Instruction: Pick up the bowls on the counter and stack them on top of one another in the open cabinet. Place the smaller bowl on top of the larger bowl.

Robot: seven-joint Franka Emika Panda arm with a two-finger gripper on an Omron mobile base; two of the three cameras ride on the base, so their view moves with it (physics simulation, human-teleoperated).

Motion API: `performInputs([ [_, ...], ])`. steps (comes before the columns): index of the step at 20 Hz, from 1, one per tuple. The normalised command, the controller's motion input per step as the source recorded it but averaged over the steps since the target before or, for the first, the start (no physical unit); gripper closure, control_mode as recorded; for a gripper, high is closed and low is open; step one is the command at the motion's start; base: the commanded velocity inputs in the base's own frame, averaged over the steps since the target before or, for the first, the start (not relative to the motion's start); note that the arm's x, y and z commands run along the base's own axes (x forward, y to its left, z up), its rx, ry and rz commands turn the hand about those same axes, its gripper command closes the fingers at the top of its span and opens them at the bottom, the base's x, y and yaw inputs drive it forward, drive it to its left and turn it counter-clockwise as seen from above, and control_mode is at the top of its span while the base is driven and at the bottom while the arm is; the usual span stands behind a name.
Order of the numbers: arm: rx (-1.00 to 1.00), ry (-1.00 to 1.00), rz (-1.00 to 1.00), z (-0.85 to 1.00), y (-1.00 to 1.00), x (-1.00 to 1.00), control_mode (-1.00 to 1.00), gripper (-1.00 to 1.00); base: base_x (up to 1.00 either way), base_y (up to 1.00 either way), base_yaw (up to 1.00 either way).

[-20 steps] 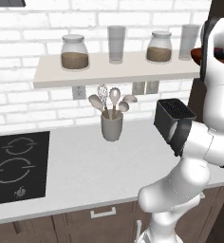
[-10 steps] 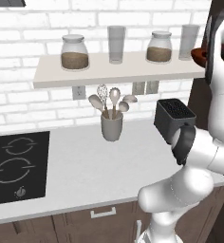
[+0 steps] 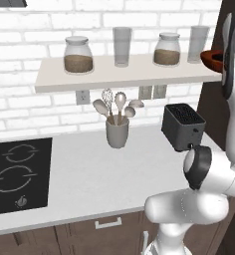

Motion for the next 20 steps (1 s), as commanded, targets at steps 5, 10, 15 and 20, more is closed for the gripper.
performInputs([
  [5,0.00,0.00,0.38,-0.02,0.50,-0.59,-1.00,-1.00,0.00,0.00,0.00],
  [10,-0.07,-0.01,0.43,-0.51,0.76,-0.49,-1.00,-1.00,0.00,0.00,0.00],
  [15,-0.19,0.00,0.32,-0.54,0.93,-0.41,-1.00,-1.00,0.00,0.00,0.00],
  [20,-0.17,0.00,0.18,-0.33,0.53,-0.24,-1.00,-1.00,0.00,0.00,0.00],
])
